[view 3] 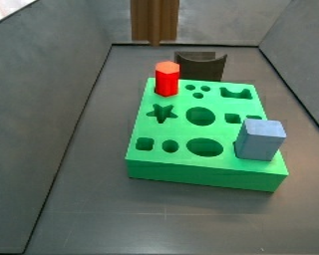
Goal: Pick up the star object. Move up. Move to above the board. Insert the star object.
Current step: Insert the star object.
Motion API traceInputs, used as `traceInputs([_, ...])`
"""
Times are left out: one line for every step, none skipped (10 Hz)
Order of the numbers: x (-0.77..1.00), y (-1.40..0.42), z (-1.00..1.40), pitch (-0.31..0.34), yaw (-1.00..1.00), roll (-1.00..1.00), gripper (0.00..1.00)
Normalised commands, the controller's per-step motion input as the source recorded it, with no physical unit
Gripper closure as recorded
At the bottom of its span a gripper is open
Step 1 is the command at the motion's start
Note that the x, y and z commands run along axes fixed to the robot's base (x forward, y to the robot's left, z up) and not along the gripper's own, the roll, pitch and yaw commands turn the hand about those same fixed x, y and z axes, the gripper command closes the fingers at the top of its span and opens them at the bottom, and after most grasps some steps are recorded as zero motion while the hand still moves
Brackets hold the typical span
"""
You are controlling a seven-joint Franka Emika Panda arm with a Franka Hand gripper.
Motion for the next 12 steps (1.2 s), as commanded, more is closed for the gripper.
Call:
traceInputs([0.09,0.15,-0.71,-0.116,-0.46,0.1,1.0])
traceInputs([0.15,0.23,-0.63,-0.1,-0.51,0.11,1.0])
traceInputs([0.18,0.25,-0.58,-0.06,-0.5,0.15,1.0])
traceInputs([0.25,0.2,-0.59,-0.056,-0.49,0.15,1.0])
traceInputs([0.27,0.11,-0.61,-0.077,-0.49,0.14,1.0])
traceInputs([0.15,0.1,-0.27,-0.036,-0.34,0.03,1.0])
traceInputs([0.0,0.0,-0.01,0.0,0.0,0.03,1.0])
traceInputs([0.0,0.0,-0.17,-0.01,0.0,0.04,1.0])
traceInputs([0.0,0.0,-0.29,-0.051,0.0,0.06,1.0])
traceInputs([0.03,0.0,-0.35,-0.069,-0.03,0.07,1.0])
traceInputs([0.09,0.0,-0.37,-0.071,-0.04,0.07,1.0])
traceInputs([0.1,0.0,-0.4,-0.074,-0.08,0.09,1.0])
